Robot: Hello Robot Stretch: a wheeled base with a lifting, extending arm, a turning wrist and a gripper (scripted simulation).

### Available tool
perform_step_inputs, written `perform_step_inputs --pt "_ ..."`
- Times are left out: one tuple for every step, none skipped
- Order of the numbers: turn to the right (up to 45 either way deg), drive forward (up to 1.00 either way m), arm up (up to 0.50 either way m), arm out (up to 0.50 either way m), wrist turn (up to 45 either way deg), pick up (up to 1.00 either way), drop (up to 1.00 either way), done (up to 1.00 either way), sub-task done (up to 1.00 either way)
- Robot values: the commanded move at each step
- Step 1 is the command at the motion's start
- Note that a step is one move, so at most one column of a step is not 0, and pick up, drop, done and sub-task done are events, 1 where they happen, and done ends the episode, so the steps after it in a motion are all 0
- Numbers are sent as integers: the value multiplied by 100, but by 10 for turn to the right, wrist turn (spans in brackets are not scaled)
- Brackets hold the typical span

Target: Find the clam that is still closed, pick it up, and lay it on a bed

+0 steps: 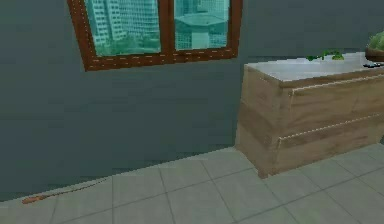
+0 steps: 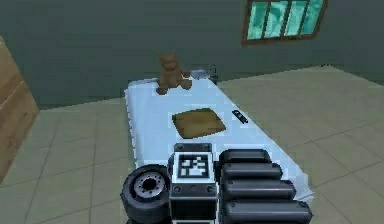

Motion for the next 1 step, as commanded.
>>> perform_step_inputs --pt "-150 0 0 0 0 0 0 0 0"
